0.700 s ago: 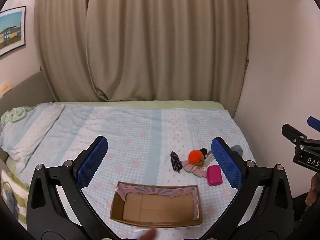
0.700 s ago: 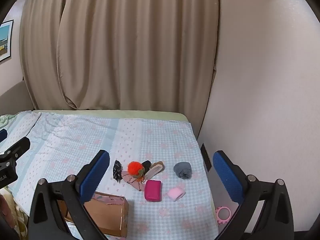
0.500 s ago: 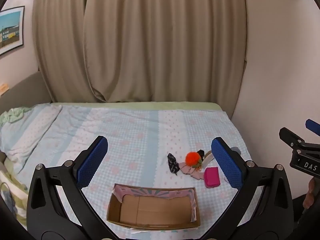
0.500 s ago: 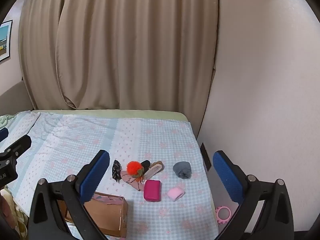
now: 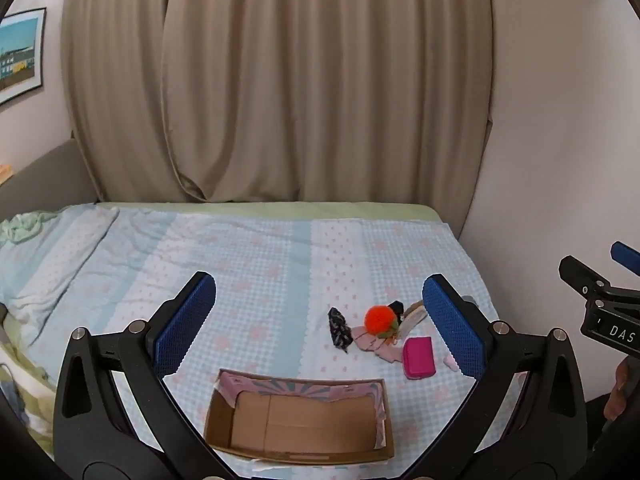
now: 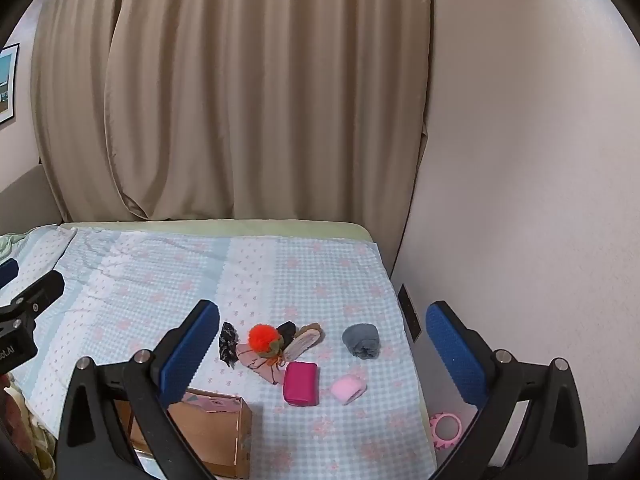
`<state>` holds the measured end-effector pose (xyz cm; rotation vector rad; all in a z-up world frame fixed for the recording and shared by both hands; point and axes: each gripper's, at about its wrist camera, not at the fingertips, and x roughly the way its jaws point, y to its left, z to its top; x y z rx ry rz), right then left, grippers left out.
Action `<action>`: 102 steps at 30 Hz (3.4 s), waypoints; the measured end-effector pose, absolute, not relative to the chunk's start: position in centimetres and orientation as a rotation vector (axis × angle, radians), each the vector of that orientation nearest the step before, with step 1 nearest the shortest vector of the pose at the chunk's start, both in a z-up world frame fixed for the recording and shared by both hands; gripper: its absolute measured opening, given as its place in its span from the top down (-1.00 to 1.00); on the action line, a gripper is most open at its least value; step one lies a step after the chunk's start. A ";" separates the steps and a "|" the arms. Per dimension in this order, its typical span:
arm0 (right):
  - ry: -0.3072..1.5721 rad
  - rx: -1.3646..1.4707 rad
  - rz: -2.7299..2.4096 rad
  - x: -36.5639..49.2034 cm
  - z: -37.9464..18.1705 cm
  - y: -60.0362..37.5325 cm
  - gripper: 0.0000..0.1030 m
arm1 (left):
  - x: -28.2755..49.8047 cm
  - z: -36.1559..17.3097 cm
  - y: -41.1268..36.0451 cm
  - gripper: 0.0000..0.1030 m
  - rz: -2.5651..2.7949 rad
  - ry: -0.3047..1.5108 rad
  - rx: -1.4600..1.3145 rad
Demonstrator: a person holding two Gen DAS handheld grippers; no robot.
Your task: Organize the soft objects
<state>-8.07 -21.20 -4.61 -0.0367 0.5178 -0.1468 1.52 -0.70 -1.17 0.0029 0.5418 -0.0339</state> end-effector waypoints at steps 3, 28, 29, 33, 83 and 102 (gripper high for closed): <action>0.518 -0.041 -0.146 -8.0 -4.7 -21.1 -1.00 | 1.4 -0.5 0.0 -0.99 -0.043 0.546 -0.003; 0.522 -0.030 -0.142 -8.1 -4.4 -21.0 -1.00 | 1.6 -0.6 -1.8 -0.99 -0.054 0.550 0.014; 0.522 -0.030 -0.142 -8.1 -4.4 -20.9 -1.00 | 1.7 -0.6 -1.8 -0.99 -0.054 0.550 0.015; 0.524 -0.027 -0.141 -8.0 -4.3 -21.0 -1.00 | 1.7 -0.5 -2.0 -0.99 -0.057 0.552 0.015; 0.569 -0.015 -0.144 -5.3 -4.3 -22.1 -1.00 | 6.5 -2.2 -3.3 -0.99 -0.076 0.652 -0.022; 0.788 0.087 -0.234 9.2 -21.4 -32.4 -1.00 | 23.9 -24.6 -12.5 -0.99 -0.230 0.929 0.045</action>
